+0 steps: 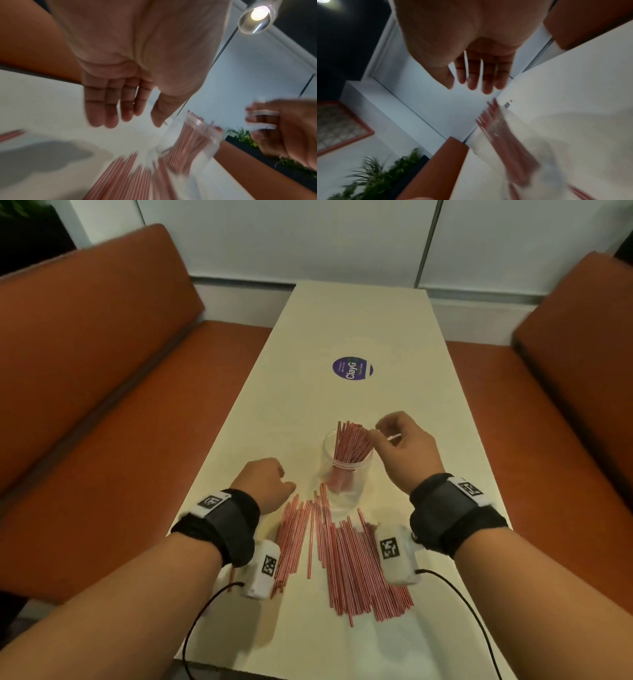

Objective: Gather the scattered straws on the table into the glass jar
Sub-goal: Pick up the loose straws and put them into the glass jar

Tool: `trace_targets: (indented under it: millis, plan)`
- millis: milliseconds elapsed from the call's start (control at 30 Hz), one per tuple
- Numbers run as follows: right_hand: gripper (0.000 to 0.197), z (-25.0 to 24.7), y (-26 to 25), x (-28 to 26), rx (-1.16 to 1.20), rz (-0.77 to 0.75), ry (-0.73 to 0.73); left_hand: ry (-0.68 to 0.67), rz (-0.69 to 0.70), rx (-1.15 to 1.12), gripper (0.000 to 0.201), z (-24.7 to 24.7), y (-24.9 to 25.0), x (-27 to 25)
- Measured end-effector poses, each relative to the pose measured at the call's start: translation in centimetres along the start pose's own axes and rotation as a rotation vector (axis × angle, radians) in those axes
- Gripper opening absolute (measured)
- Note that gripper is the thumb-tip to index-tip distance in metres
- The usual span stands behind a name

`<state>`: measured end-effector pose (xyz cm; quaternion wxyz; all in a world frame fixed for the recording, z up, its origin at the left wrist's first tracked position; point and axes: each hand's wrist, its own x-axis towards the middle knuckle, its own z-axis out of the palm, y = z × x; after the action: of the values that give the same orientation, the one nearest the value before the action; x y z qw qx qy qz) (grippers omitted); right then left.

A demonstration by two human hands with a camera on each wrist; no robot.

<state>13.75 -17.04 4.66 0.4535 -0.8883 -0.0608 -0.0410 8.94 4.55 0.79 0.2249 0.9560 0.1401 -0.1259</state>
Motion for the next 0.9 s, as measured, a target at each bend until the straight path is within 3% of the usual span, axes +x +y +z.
trace_targets:
  millis: [100, 200, 400, 500, 600, 667, 900]
  plan:
    - [0.028, 0.2, 4.3, -3.6, -0.362, 0.225, -0.25, -0.096, -0.088, 0.093, 0.039, 2.4, -1.0, -2.4]
    - [0.055, 1.0, 6.9, -6.7, -0.613, 0.401, -0.499, -0.101, -0.165, 0.078, 0.049, 4.5, -0.4, -3.9]
    - [0.084, 3.7, 6.8, -9.1, -0.608, 0.441, -0.459, -0.071, -0.133, 0.038, 0.062, 7.3, 2.2, -4.7]
    - [0.077, 4.2, 6.8, -9.3, -0.596, 0.455, -0.444, -0.074, -0.094, 0.035, 0.055, 7.4, 3.0, -4.7]
    - [0.046, 3.9, 7.3, -9.1, -0.597, 0.428, -0.443, -0.08, -0.069, 0.02, 0.028, 7.3, 2.5, -4.3]
    - [0.031, 3.6, 7.4, -9.2, -0.601, 0.402, -0.433, -0.071, -0.068, 0.027, 0.021, 7.2, 1.9, -4.2]
    - [0.023, 3.5, 7.4, -9.1, -0.608, 0.384, -0.427, -0.062, -0.096, 0.023, 0.016, 7.0, 0.8, -3.7]
